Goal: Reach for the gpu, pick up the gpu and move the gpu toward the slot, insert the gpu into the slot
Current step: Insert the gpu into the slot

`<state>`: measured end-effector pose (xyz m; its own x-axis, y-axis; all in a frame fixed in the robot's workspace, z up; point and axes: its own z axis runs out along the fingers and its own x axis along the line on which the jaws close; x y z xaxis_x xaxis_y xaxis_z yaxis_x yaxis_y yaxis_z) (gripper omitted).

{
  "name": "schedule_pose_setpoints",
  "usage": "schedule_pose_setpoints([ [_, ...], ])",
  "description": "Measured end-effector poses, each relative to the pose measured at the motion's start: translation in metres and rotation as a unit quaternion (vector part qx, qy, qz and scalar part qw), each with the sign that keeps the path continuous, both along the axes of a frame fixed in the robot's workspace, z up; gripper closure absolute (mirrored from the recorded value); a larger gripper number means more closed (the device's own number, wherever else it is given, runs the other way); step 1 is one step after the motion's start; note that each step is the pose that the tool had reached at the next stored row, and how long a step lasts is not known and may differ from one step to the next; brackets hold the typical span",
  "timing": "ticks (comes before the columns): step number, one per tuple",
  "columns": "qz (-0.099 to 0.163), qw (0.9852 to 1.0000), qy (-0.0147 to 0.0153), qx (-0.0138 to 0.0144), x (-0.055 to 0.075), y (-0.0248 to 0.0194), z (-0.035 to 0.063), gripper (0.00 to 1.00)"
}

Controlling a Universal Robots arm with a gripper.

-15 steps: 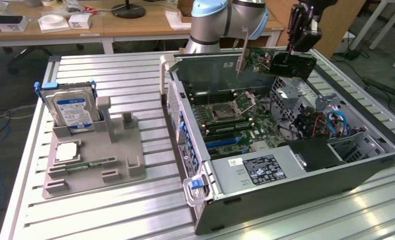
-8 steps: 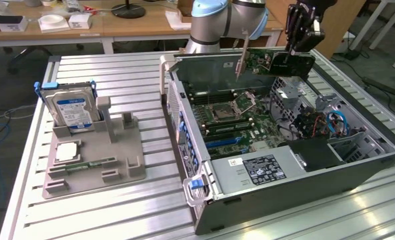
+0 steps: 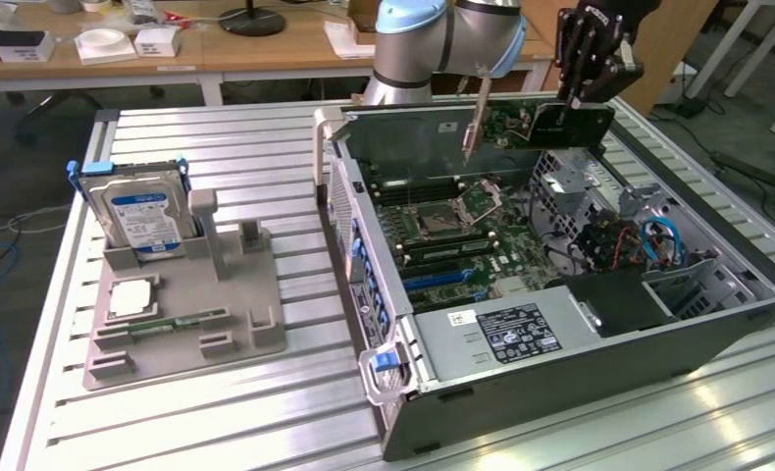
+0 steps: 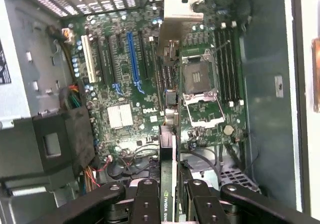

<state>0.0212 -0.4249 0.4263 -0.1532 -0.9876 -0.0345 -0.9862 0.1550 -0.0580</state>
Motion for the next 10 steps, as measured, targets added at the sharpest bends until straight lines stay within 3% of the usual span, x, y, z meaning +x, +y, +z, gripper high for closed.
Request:
schedule_pose_setpoints([
  [7,0.055,0.9985,0.0,0.0,-0.0002,-0.0001,-0.0007,0.75],
  [10,0.062,0.9981,0.0,0.0,-0.0003,-0.0009,-0.0023,0.75],
])
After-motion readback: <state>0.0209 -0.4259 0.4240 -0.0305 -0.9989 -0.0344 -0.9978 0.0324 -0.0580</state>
